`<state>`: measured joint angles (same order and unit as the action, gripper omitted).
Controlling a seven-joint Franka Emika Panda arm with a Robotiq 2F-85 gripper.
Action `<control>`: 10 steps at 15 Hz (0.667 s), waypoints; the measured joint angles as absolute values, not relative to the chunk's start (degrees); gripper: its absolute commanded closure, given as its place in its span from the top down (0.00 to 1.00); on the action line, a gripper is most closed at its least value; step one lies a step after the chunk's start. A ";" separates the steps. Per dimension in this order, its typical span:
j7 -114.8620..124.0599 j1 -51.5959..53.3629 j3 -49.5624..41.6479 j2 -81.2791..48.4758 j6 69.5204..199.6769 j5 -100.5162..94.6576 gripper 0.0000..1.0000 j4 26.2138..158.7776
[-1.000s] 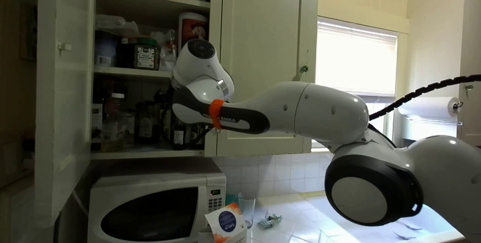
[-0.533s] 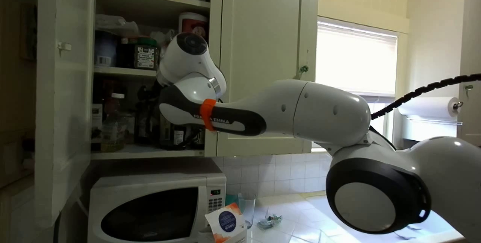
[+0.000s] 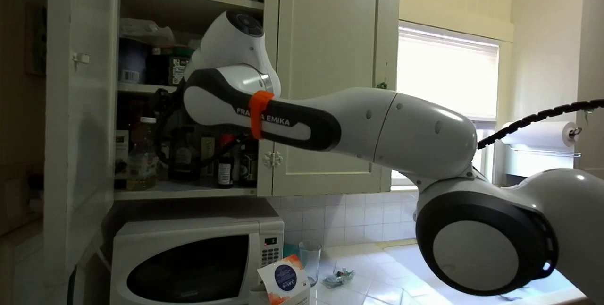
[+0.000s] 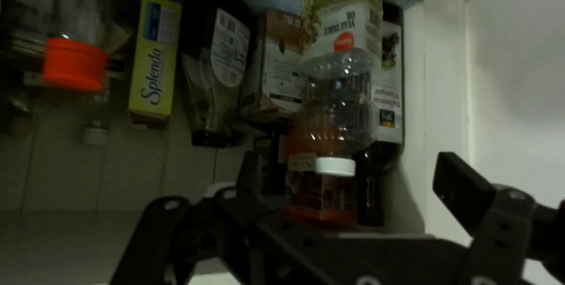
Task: Put the soy sauce bottle on the bottom shelf.
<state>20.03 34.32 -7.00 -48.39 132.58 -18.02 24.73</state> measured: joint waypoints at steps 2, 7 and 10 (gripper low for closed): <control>20.02 33.98 -7.15 -46.71 125.21 -17.97 1.00 24.70; 19.72 33.62 -7.13 -45.06 121.93 -17.84 1.00 24.72; 18.24 33.59 -6.82 -45.02 118.86 -17.80 1.00 24.75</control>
